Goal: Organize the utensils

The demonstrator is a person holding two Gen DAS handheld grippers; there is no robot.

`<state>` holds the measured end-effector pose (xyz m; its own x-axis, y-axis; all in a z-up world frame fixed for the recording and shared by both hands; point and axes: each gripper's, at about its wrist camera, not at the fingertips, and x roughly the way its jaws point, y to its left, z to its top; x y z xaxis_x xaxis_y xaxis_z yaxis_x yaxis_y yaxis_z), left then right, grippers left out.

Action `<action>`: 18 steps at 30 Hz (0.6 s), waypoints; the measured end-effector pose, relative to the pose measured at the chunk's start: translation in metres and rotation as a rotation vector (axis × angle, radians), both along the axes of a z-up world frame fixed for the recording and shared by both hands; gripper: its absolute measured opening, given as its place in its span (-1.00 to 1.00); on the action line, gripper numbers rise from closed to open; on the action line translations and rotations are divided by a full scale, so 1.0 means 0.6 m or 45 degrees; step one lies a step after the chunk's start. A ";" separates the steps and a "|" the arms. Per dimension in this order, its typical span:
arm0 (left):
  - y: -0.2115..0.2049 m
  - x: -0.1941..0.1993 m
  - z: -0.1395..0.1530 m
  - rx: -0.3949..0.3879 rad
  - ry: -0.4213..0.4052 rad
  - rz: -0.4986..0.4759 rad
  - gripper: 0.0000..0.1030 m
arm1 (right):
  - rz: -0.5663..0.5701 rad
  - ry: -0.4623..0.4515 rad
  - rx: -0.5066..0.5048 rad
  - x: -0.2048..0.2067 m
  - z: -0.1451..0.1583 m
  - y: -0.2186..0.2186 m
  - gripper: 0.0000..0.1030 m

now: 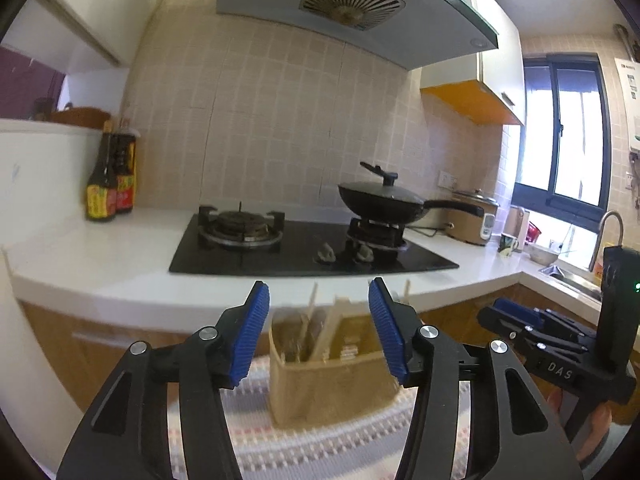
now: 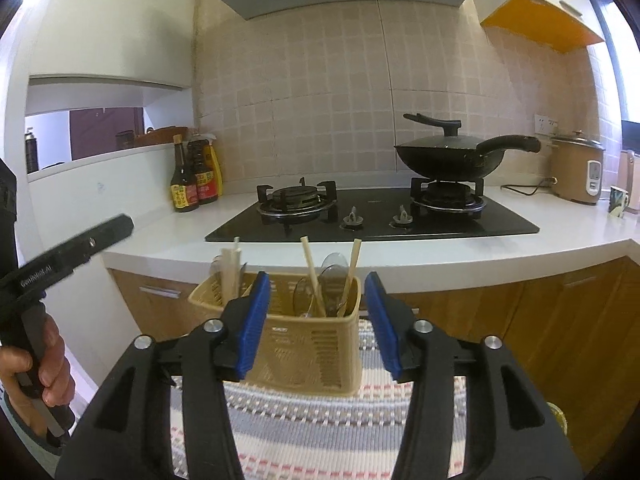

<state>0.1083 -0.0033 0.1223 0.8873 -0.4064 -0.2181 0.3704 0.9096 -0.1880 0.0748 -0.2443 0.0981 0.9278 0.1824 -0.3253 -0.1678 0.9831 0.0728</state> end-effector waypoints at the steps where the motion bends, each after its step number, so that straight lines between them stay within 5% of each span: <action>1: 0.000 -0.012 -0.004 -0.003 0.020 -0.008 0.01 | 0.002 -0.004 0.004 -0.010 0.001 0.000 -0.04; 4: 0.000 -0.048 -0.015 -0.014 0.020 0.004 0.18 | -0.006 -0.028 0.010 -0.042 0.000 0.006 -0.01; 12: -0.026 -0.129 -0.082 0.031 -0.080 0.202 0.72 | -0.062 -0.093 -0.004 -0.099 -0.056 0.018 0.54; 18: -0.043 -0.129 -0.138 0.054 -0.109 0.357 0.80 | -0.175 -0.140 -0.064 -0.096 -0.108 0.014 0.66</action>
<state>0.0307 -0.0294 0.0396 0.9795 -0.1351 -0.1493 0.1166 0.9851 -0.1263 0.0172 -0.2358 0.0331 0.9735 0.0375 -0.2257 -0.0359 0.9993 0.0112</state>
